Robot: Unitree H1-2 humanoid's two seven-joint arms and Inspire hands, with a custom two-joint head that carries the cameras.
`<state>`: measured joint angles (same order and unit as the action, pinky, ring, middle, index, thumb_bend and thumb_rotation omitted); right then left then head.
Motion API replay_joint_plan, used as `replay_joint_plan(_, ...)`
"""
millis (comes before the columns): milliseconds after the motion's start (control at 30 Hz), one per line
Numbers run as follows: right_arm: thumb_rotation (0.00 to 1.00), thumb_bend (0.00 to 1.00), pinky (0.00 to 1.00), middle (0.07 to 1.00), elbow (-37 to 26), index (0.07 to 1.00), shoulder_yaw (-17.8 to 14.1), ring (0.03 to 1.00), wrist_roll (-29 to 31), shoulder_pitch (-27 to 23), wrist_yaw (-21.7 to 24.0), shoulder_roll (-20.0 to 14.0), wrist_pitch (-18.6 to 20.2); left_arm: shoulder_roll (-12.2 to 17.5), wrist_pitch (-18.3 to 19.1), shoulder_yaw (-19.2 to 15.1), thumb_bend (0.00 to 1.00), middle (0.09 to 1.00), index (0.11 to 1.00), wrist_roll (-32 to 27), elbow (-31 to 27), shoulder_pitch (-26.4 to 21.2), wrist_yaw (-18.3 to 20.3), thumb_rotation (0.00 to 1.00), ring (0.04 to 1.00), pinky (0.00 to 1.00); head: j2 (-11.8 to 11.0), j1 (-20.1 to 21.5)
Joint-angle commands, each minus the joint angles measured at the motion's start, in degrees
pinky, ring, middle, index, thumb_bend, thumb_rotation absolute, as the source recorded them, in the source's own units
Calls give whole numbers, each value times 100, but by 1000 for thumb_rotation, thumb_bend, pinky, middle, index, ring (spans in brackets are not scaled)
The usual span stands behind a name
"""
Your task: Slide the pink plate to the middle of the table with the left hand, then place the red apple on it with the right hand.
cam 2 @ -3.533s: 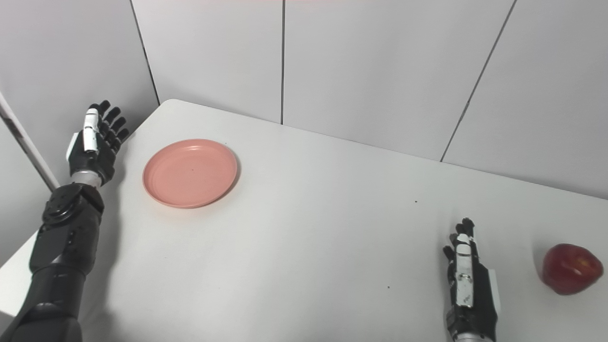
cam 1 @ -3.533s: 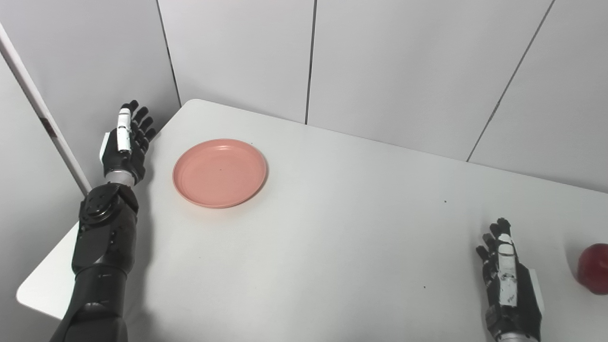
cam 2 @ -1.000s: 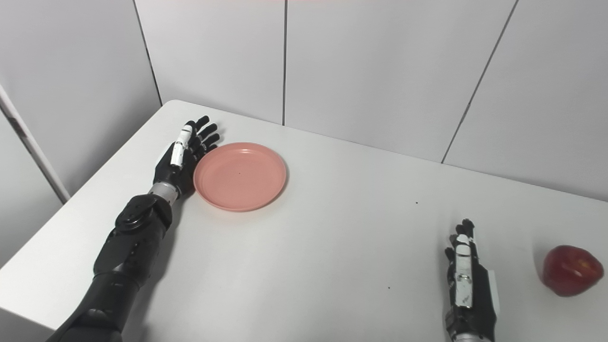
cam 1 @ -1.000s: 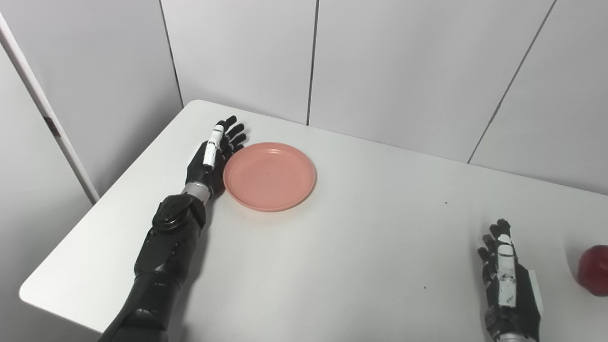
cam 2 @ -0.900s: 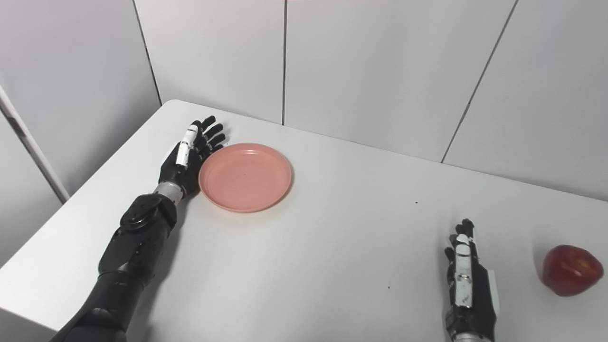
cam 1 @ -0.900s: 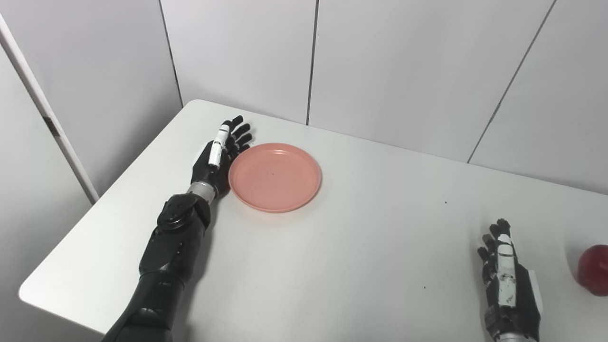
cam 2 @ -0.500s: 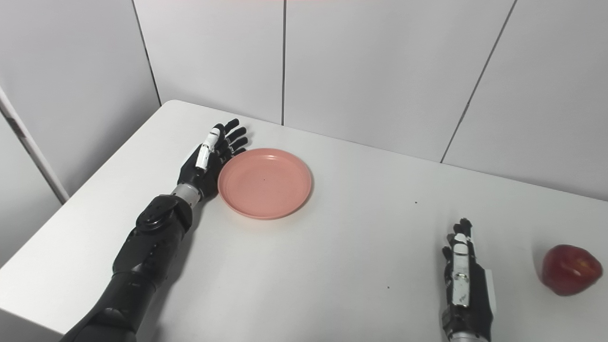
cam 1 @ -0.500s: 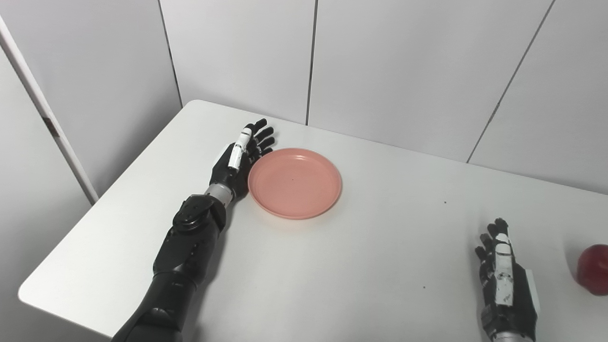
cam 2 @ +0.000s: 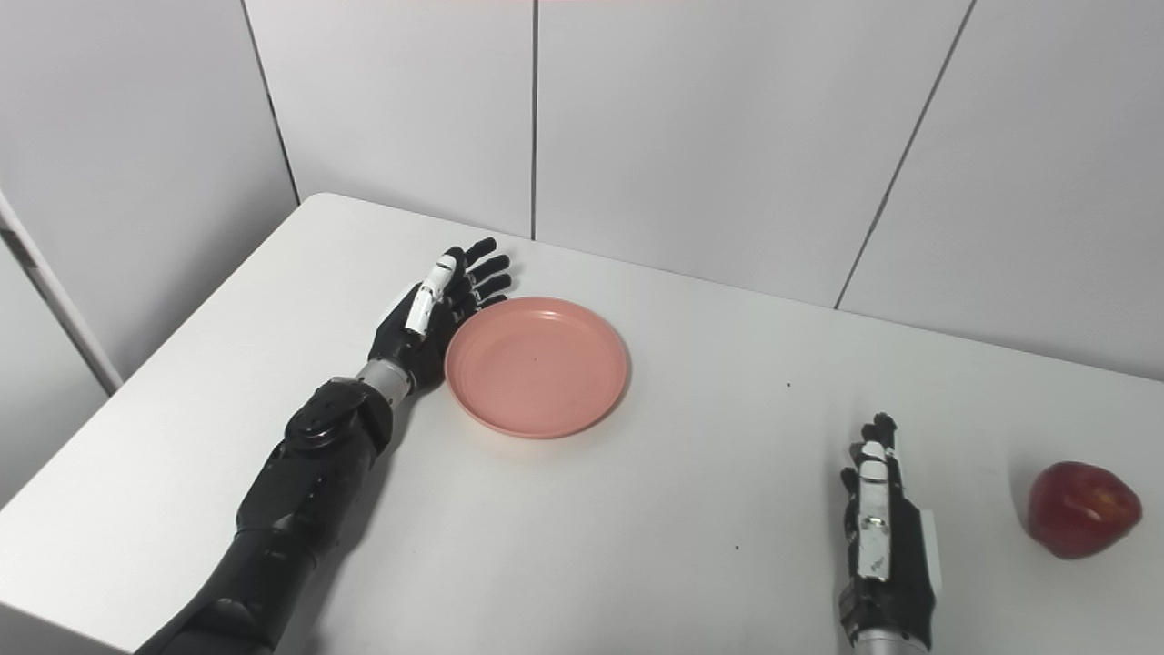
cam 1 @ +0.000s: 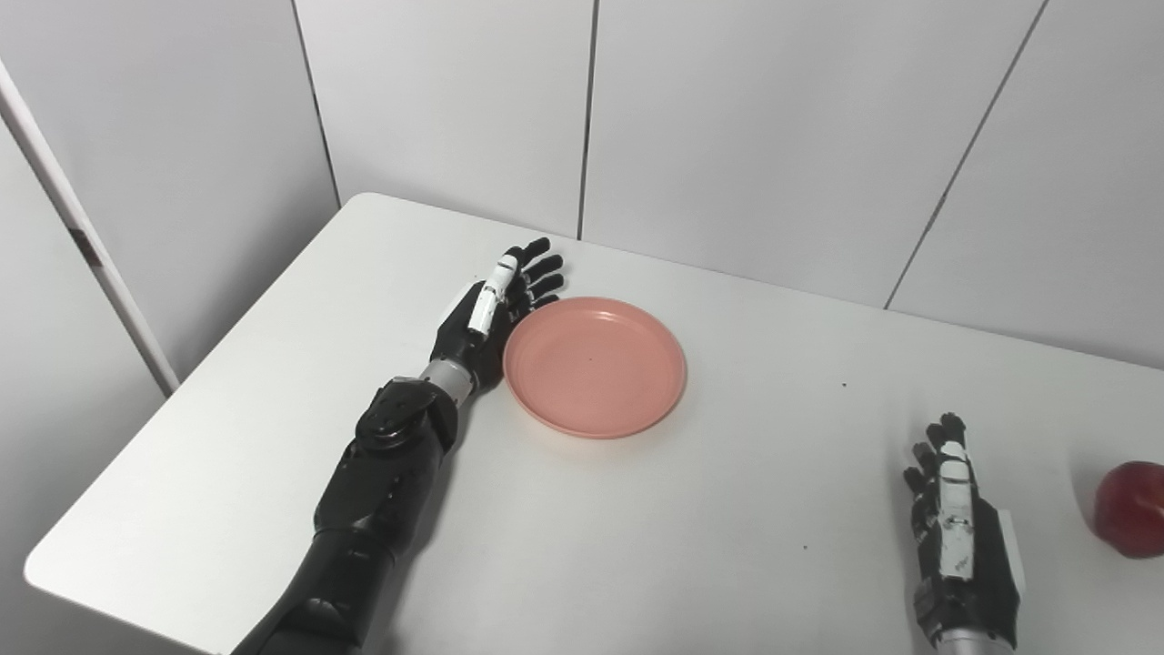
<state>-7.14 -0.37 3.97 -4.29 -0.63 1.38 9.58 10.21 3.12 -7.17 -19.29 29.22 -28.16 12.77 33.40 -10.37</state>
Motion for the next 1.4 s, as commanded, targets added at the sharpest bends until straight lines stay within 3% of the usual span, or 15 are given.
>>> replay_joint_plan(0,1000,182,1000,1000,-235,1000,27,1000,-13,-97,22,16,-3,-112,262,97,348,902,886,96,155,122,22,1000,903,899,14,7)
replay_joint_plan(833,1000,214,1000,1000,-383,1000,92,1000,-134,-131,-107,221,157,-502,473,332,358,901,883,197,-269,329,57,1000,906,893,262,371)
replay_joint_plan(933,1000,212,1000,1000,-397,1000,95,1000,-128,-142,-125,251,190,-609,661,408,344,901,881,281,-472,398,-98,1000,903,886,299,423)
replay_joint_plan(1133,1000,217,1000,1000,-446,1000,140,1000,-179,-159,-158,312,244,-751,789,525,357,918,899,275,-654,485,-34,1000,926,933,374,558)
replay_joint_plan(1367,1000,228,1000,1000,-498,1000,193,1000,-239,-186,-195,382,251,-953,1050,660,349,911,894,419,-1023,613,-236,1000,913,909,529,879)
